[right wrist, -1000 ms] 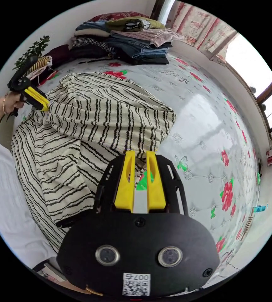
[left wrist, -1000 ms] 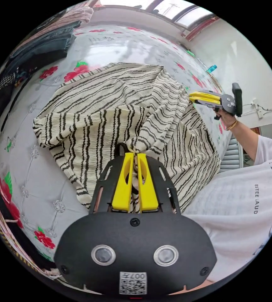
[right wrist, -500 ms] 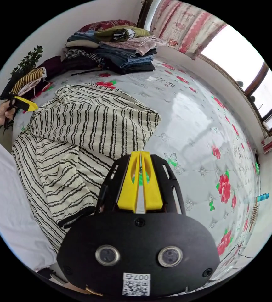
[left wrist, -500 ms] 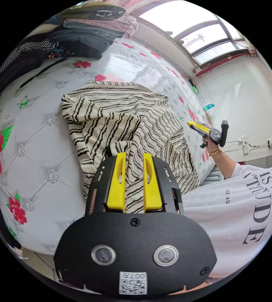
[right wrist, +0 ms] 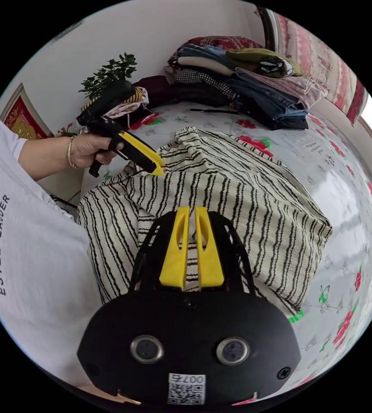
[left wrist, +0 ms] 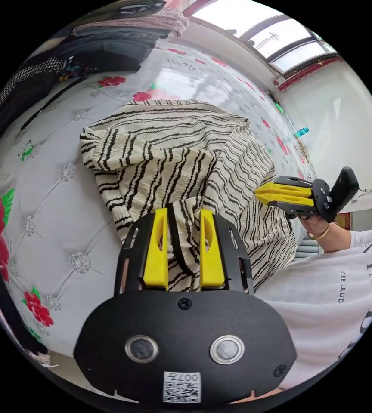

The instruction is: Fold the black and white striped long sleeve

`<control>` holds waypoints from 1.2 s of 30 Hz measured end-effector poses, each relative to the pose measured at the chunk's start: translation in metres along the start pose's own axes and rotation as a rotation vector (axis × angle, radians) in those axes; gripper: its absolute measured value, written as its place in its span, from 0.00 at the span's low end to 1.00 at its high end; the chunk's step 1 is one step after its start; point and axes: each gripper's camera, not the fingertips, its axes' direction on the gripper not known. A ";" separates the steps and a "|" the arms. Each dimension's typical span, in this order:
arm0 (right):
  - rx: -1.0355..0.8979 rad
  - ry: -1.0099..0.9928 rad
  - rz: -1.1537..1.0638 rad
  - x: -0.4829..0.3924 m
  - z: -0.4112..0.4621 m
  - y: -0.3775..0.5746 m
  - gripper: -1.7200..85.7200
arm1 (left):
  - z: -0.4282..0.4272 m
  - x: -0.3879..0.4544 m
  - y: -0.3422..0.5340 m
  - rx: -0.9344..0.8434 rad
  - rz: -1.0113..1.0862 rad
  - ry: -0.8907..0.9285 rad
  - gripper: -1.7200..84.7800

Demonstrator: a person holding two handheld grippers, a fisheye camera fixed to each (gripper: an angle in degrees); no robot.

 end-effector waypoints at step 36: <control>0.008 -0.163 -0.078 -0.011 0.028 -0.011 0.08 | -0.138 0.037 0.094 0.317 0.088 0.167 0.06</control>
